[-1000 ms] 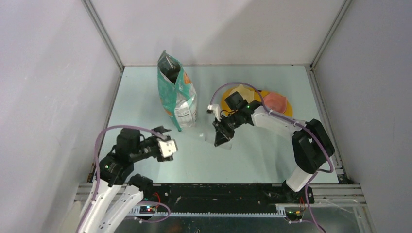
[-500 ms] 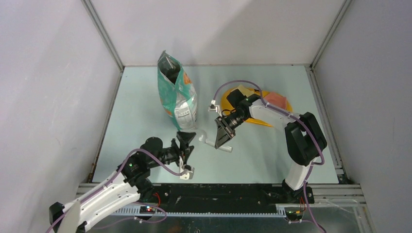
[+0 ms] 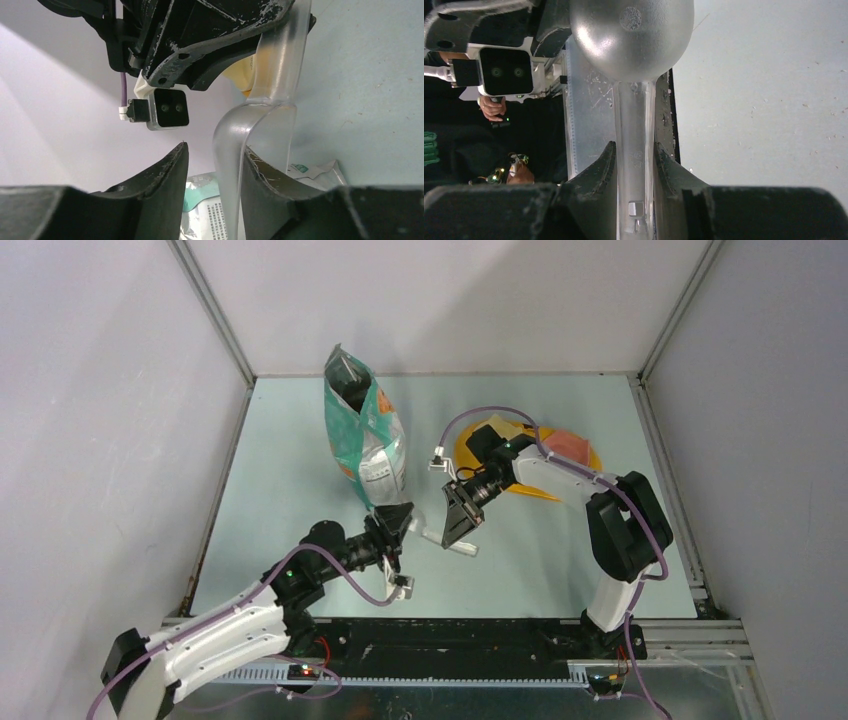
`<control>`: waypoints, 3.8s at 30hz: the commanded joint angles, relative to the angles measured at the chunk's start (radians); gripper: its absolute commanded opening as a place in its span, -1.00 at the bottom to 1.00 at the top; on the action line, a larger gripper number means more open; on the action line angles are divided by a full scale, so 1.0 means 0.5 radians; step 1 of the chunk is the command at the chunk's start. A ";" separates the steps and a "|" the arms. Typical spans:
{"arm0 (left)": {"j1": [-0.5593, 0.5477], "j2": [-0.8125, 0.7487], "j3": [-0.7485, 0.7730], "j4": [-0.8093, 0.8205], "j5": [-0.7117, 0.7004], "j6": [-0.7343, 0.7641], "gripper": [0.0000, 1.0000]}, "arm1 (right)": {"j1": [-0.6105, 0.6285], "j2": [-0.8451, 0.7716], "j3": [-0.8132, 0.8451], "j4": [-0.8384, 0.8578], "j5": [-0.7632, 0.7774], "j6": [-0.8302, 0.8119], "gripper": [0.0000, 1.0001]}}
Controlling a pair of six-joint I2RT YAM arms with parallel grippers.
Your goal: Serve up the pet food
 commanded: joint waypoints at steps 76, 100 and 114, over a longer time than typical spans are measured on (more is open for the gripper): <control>0.612 1.081 2.262 -1.890 0.205 -2.233 -1.00 | -1.105 -0.700 0.299 0.783 0.173 1.516 0.67; 0.561 1.391 2.352 -1.307 0.473 -2.620 -1.00 | -0.659 -0.680 0.340 1.168 0.258 2.090 0.38; 0.480 1.549 2.419 -1.197 0.431 -2.766 -1.00 | -0.789 -0.789 0.245 1.238 0.346 2.148 0.22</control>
